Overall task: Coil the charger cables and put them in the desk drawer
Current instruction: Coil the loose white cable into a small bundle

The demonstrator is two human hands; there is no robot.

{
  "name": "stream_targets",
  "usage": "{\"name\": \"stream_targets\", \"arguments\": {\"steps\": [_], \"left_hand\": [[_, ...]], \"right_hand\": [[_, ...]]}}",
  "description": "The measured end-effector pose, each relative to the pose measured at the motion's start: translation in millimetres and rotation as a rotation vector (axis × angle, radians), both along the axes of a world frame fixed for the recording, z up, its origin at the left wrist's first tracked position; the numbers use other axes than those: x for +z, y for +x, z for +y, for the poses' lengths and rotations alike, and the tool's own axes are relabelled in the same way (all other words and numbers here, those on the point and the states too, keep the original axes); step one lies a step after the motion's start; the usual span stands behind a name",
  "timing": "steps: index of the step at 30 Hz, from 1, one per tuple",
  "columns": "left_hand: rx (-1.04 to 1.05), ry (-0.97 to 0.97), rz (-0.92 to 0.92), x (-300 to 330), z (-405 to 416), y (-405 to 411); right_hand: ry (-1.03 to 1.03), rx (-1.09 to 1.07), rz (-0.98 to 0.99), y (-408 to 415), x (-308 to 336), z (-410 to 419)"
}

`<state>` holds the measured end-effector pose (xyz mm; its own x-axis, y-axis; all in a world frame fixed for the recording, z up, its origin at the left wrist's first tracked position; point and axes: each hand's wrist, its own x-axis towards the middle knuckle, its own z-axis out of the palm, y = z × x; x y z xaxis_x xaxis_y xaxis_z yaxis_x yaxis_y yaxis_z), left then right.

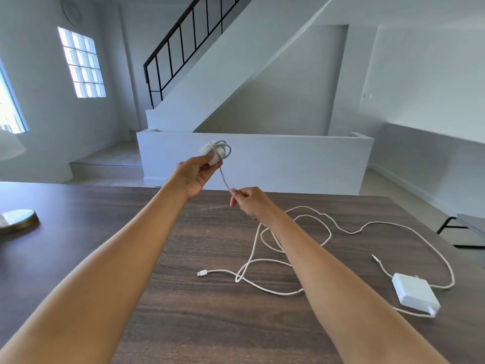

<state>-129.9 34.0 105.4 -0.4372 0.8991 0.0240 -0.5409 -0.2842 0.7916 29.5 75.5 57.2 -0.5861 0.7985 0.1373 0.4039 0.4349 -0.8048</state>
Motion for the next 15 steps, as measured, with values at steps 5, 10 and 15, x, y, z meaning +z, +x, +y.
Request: {"name": "stream_targets", "arguments": {"steps": [5, 10, 15], "left_hand": [[0.303, -0.195, 0.505, -6, 15, -4], [0.535, -0.337, 1.237, -13, 16, -5], [0.515, -0.275, 1.586, -30, 24, -19]], "right_hand": [[0.056, 0.07, -0.119, 4, 16, -15], [0.151, 0.059, -0.156, 12, 34, -17], [0.142, 0.059, -0.188, 26, 52, -18]]}}
